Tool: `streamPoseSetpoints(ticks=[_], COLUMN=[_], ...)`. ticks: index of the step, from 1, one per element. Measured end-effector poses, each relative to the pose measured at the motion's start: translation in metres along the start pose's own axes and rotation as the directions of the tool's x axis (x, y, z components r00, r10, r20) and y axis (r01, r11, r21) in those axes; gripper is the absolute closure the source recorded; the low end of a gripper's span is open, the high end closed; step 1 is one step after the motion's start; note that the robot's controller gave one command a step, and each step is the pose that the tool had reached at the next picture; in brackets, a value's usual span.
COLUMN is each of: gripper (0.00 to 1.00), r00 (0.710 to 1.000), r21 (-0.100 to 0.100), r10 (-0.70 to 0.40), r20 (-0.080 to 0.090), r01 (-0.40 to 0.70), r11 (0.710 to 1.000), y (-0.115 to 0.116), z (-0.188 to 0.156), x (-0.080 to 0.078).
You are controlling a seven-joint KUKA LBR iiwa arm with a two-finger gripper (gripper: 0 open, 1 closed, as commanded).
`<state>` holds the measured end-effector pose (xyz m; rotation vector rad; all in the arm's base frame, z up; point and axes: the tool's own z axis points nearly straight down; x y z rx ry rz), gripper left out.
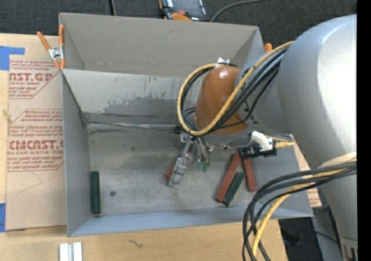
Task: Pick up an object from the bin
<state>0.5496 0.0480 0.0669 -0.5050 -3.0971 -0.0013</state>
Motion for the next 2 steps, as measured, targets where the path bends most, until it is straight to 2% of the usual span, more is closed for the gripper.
streamPoseSetpoints(ticks=[1, 2], gripper=[1.0, 1.0], r00=[1.0, 0.999], r21=[0.0, -0.004], r10=[0.004, 0.035], r20=[0.004, 0.011], r01=[-0.004, -0.035], r11=[1.0, 0.999], y=[-0.002, 0.002], z=[-0.003, -0.147], x=[-0.002, 0.016])
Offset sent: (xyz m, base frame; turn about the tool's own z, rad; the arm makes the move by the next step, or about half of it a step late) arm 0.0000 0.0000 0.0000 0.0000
